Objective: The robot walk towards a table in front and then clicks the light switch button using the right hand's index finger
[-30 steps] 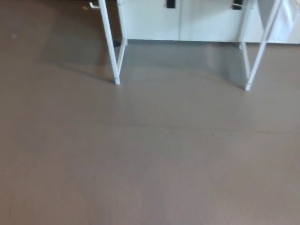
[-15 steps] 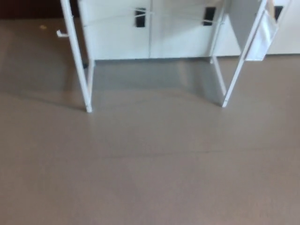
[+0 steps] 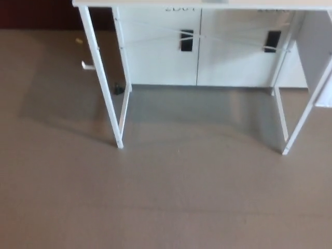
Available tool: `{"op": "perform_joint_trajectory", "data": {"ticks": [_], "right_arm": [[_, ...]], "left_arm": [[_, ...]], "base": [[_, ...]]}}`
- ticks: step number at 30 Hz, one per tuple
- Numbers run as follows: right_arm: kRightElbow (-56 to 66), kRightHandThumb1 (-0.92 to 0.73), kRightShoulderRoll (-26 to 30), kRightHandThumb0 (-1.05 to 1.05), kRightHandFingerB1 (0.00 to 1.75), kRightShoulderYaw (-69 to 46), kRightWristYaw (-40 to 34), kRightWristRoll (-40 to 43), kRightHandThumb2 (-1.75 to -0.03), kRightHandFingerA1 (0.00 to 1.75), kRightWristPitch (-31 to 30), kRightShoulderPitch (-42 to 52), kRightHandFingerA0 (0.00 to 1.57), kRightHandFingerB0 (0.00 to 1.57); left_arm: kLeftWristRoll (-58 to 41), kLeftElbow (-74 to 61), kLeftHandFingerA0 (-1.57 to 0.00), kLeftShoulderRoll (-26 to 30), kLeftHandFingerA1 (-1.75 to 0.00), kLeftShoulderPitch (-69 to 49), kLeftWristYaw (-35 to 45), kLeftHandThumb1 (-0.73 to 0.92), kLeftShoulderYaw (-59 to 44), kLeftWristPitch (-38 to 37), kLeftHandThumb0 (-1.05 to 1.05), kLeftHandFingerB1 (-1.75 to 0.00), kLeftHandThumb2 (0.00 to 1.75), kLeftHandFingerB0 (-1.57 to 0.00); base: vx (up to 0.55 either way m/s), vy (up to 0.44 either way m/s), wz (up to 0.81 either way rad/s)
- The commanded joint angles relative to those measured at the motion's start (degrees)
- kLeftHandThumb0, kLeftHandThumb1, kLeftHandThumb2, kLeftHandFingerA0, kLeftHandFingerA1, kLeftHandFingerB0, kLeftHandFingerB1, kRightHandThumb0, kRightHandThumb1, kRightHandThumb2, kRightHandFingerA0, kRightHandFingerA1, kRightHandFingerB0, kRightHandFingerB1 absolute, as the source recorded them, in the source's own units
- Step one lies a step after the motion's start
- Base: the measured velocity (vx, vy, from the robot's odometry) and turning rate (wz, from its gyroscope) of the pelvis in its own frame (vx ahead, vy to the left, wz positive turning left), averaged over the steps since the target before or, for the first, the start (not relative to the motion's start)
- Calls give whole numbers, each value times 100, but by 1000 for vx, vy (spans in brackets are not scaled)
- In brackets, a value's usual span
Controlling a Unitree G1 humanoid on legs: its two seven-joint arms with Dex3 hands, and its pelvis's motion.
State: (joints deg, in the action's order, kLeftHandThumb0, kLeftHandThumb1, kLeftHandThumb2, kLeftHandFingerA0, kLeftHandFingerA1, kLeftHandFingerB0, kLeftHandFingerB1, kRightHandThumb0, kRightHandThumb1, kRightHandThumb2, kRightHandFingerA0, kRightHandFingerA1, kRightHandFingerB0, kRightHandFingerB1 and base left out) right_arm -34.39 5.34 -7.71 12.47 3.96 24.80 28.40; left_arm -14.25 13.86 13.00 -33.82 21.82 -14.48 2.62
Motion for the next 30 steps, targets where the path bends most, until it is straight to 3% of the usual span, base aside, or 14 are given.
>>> {"op": "perform_joint_trajectory", "data": {"ticks": [1,2,3,8,9,13,14,20,21,23,24,28,29,30], "right_arm": [[-36,-26,26,-69,48,18,-62,-50,-64,53,116,22,98,69],[-31,-26,18,-69,48,18,-36,-30,-64,53,141,32,98,69],[30,-25,6,-68,48,22,-29,-20,-65,54,156,66,98,68],[-109,-29,-39,-75,45,-54,33,104,-66,50,337,6,89,66],[-134,-30,-67,-71,47,-81,5,123,-66,51,375,-3,90,67],[-58,-30,-77,-70,48,-67,-154,-7,-67,52,420,19,89,67],[-19,-30,-77,-71,47,-63,-165,-9,-67,51,397,38,89,68],[-328,-29,-63,-71,47,-96,-128,35,-66,51,591,-139,90,69],[-259,-30,-48,-69,48,-66,-189,-43,-67,52,567,-121,89,67],[-335,-39,-16,-64,42,-45,-215,-112,-55,47,678,-161,93,69],[-331,-38,-32,-64,42,-52,-219,-80,-53,47,667,-174,94,70],[-446,-38,6,-67,42,-17,-341,-190,-54,47,773,-242,95,71],[-384,-37,-7,-67,41,-15,-310,-146,-54,47,650,-225,94,71],[-346,-38,-6,-64,42,0,-324,-171,-54,47,667,-203,94,70]], "left_arm": [[93,-25,-51,66,-47,11,-10,64,-7,-106,-19,-38,58,-34],[91,-53,-51,69,-47,-1,-17,64,-5,-75,-19,-38,58,-34],[73,-113,-42,54,-61,-27,-28,46,-8,-41,-15,-52,90,-22],[25,13,-48,-12,-64,46,-66,45,-56,-56,-13,-52,89,-22],[9,14,-56,-33,-51,53,-82,64,-69,-53,-14,-38,58,-32],[-20,32,-53,-54,-50,108,-87,64,-100,-27,-15,-37,58,-30],[-28,-57,-45,-60,-64,89,-106,45,-96,41,-12,-51,90,-19],[266,12,-33,-49,-58,91,-253,44,2,-352,-14,-50,88,-18],[262,-2,-42,-51,-43,80,-237,63,5,-396,-16,-36,58,-30],[288,-24,-42,-73,-43,70,-280,62,23,-428,-18,-36,58,-31],[306,49,-32,-50,-57,99,-249,43,35,-494,-16,-50,88,-19],[393,-37,-33,-62,-57,67,-295,43,93,-502,-16,-50,87,-21],[383,-30,-43,-66,-43,52,-268,62,99,-515,-18,-36,58,-33],[403,-20,-36,-65,-58,42,-257,42,117,-552,-18,-51,87,-22]], "base": [[343,21,-29],[419,40,-30],[411,73,-21],[595,15,-18],[689,-322,-49],[442,-45,-3],[337,18,16],[331,-65,25],[366,-183,54],[381,-302,51],[352,-288,50],[225,-141,12],[145,-39,-12],[145,0,-10]]}}
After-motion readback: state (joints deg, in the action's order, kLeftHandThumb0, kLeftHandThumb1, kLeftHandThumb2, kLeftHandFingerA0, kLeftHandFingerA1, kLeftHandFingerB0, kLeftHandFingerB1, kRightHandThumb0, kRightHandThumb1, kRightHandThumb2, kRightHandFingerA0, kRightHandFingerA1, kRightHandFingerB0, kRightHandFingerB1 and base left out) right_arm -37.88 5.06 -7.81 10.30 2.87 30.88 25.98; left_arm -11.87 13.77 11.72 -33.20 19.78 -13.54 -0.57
